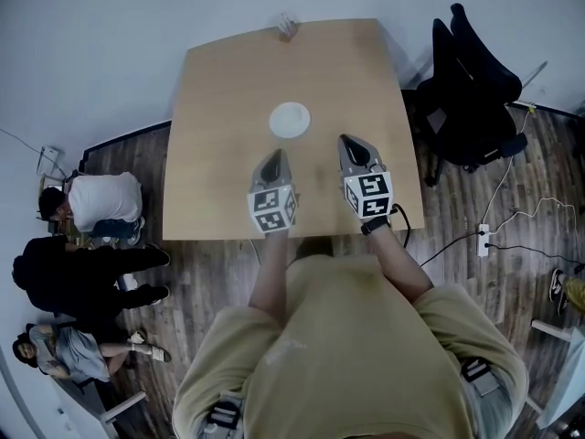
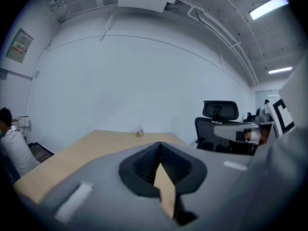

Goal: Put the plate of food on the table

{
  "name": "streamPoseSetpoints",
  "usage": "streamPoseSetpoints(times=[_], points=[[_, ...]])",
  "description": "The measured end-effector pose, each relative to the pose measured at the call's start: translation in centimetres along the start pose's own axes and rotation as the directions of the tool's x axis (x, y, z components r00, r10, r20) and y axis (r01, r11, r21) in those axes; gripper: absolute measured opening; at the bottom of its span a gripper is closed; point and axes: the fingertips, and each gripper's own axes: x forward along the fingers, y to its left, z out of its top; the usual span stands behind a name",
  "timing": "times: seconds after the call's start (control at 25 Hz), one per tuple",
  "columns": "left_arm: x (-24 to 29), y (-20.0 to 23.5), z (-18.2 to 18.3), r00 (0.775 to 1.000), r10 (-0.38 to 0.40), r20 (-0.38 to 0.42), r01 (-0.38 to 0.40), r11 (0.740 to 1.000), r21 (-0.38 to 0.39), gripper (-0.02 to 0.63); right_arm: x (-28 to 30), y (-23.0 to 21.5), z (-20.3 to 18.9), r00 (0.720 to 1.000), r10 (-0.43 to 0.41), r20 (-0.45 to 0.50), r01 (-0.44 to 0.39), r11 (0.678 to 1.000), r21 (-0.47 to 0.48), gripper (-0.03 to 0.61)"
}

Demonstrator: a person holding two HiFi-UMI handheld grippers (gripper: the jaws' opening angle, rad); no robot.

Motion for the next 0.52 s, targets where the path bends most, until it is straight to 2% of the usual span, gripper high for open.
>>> streamPoseSetpoints(times=[0.2,0.32,0.52], points=[[-0.5,-1.8,-0.2,1.0,-0.028,0.015,0.027,0.999,0.029,0.002,-1.9,-0.3,-0.4,1.0,-0.009,0.001,0.009,1.0,0.005,0.005],[-0.1,-2.4,-0.4,0.998,-0.054,0.008,0.054,0.999,0.006,0.002,-2.2,-0.4,-0.7,1.0,-0.008,-0.008,0.009,1.0,0.01,0.005],[1.3,-2.2,-0.1,0.995,-0.084,0.059,0.088,0.994,-0.063,0.003,-1.5,-1.0,-1.6,1.0,-0.007,-0.024,0.008,1.0,0.017,0.005]])
